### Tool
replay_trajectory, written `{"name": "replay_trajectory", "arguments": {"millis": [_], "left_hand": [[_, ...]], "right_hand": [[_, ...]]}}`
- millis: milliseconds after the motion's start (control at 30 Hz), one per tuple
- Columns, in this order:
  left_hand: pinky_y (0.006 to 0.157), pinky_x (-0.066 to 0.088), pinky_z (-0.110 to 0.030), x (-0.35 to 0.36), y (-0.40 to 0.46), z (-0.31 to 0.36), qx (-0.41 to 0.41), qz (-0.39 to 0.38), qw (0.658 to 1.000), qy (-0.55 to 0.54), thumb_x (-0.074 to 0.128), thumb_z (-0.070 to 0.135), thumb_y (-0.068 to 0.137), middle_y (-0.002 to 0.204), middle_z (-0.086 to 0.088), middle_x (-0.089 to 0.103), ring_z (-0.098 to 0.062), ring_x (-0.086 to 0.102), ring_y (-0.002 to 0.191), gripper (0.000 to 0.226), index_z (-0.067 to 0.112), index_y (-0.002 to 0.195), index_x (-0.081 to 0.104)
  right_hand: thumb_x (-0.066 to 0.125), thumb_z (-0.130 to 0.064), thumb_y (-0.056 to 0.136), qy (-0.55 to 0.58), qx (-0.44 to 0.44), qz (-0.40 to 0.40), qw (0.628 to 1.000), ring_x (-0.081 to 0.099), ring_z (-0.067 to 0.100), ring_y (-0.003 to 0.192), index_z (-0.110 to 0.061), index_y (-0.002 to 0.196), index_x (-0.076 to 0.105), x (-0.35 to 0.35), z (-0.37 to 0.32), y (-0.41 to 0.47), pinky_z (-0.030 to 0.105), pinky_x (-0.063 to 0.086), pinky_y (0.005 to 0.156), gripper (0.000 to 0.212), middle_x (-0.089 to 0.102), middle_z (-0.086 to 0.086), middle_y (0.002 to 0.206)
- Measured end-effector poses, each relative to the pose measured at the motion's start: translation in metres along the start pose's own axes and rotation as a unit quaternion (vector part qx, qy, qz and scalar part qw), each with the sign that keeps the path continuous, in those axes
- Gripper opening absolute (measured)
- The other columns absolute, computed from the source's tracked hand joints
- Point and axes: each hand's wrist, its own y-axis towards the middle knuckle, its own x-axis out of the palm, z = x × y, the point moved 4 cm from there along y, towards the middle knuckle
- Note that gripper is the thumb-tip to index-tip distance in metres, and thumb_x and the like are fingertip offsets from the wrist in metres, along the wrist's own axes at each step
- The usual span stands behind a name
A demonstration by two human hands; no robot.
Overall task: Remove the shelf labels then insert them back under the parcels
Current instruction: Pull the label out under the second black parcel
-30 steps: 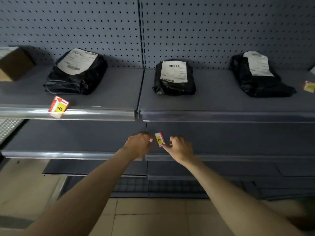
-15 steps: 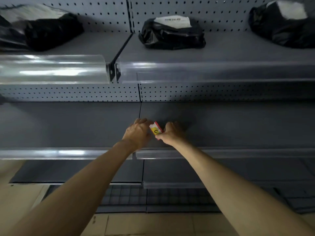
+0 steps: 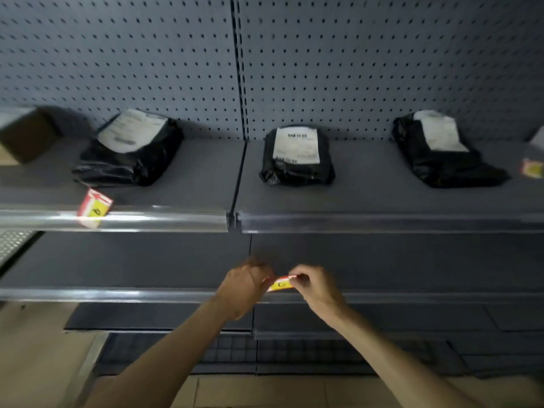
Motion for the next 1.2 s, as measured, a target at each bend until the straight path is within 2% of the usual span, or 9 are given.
{"name": "replay_trajectory", "arguments": {"millis": [67,167,367,467,600,800,933,1100,1200], "left_hand": [[0.08,0.048,-0.034,-0.029,-0.013,0.025,0.031,0.012,0.999,-0.01,0.055,0.028,0.094,0.097,-0.002,0.065,-0.021,0.058,0.097,0.014,0.018,0.093,0.065],[0.079,0.048,-0.034,-0.075,-0.013,0.055,0.065,0.038,0.997,-0.014,0.057,0.026,0.093,0.091,-0.002,0.064,-0.02,0.056,0.09,0.012,0.017,0.09,0.065],[0.081,0.048,-0.037,-0.136,0.016,0.083,0.027,0.112,0.993,-0.013,0.06,0.026,0.092,0.094,-0.005,0.064,-0.023,0.056,0.094,0.014,0.013,0.094,0.065],[0.084,0.048,-0.039,-0.132,0.019,0.078,-0.005,0.118,0.993,0.024,0.059,0.021,0.091,0.103,-0.005,0.063,-0.025,0.055,0.1,0.015,0.013,0.103,0.061],[0.093,0.046,-0.039,-0.116,0.018,0.073,-0.03,0.107,0.992,0.066,0.057,0.017,0.089,0.114,-0.003,0.062,-0.025,0.052,0.11,0.031,0.016,0.119,0.061],[0.098,0.044,-0.04,-0.113,0.018,0.079,-0.039,0.115,0.99,0.073,0.056,0.017,0.088,0.117,-0.004,0.061,-0.026,0.052,0.111,0.034,0.016,0.122,0.06],[0.096,0.044,-0.038,-0.111,0.018,0.081,-0.033,0.094,0.989,0.109,0.05,0.022,0.091,0.114,-0.004,0.055,-0.025,0.05,0.107,0.024,0.015,0.109,0.063],[0.095,0.045,-0.038,-0.109,0.015,0.084,-0.036,0.112,0.988,0.095,0.053,0.016,0.086,0.119,-0.003,0.057,-0.024,0.052,0.107,0.039,0.016,0.125,0.055],[0.095,0.043,-0.037,-0.109,0.016,0.085,-0.042,0.1,0.988,0.111,0.049,0.018,0.089,0.121,-0.001,0.056,-0.023,0.05,0.108,0.038,0.018,0.127,0.053]], "right_hand": [[0.068,-0.008,0.086,0.01,-0.002,0.01,1.0,0.057,0.003,0.056,-0.015,0.083,0.07,-0.026,-0.023,-0.019,0.021,0.046,0.055,0.007,0.064,-0.001,0.078],[0.069,-0.007,0.085,0.017,-0.019,0.03,0.999,0.061,0.006,0.055,-0.014,0.084,0.069,-0.067,-0.059,-0.034,0.021,0.051,0.053,0.008,0.063,-0.003,0.078],[0.065,-0.006,0.087,0.003,-0.04,0.075,0.996,0.06,0.011,0.054,-0.015,0.085,0.067,-0.134,-0.107,-0.013,0.02,0.048,0.056,0.009,0.06,-0.001,0.079],[0.063,-0.007,0.089,-0.016,-0.051,0.092,0.994,0.059,0.011,0.057,-0.014,0.087,0.069,-0.151,-0.112,0.001,0.016,0.046,0.055,0.01,0.056,-0.005,0.08],[0.061,-0.009,0.091,-0.04,-0.049,0.094,0.994,0.059,0.012,0.065,-0.012,0.091,0.07,-0.158,-0.109,0.011,0.021,0.045,0.063,0.009,0.055,-0.003,0.085],[0.059,-0.009,0.093,-0.034,-0.055,0.09,0.994,0.06,0.018,0.077,-0.01,0.096,0.07,-0.156,-0.11,0.016,0.035,0.054,0.075,0.011,0.056,0.001,0.092],[0.059,-0.009,0.093,-0.045,-0.061,0.086,0.993,0.061,0.021,0.082,-0.007,0.097,0.07,-0.156,-0.114,0.019,0.042,0.055,0.079,0.012,0.058,0.004,0.096],[0.059,-0.008,0.093,-0.052,-0.068,0.082,0.993,0.06,0.019,0.082,-0.007,0.095,0.07,-0.156,-0.116,0.023,0.042,0.056,0.078,0.012,0.055,0.003,0.093],[0.059,-0.008,0.092,-0.053,-0.068,0.079,0.993,0.06,0.018,0.08,-0.008,0.095,0.07,-0.153,-0.115,0.022,0.039,0.056,0.077,0.011,0.054,0.001,0.091]]}}
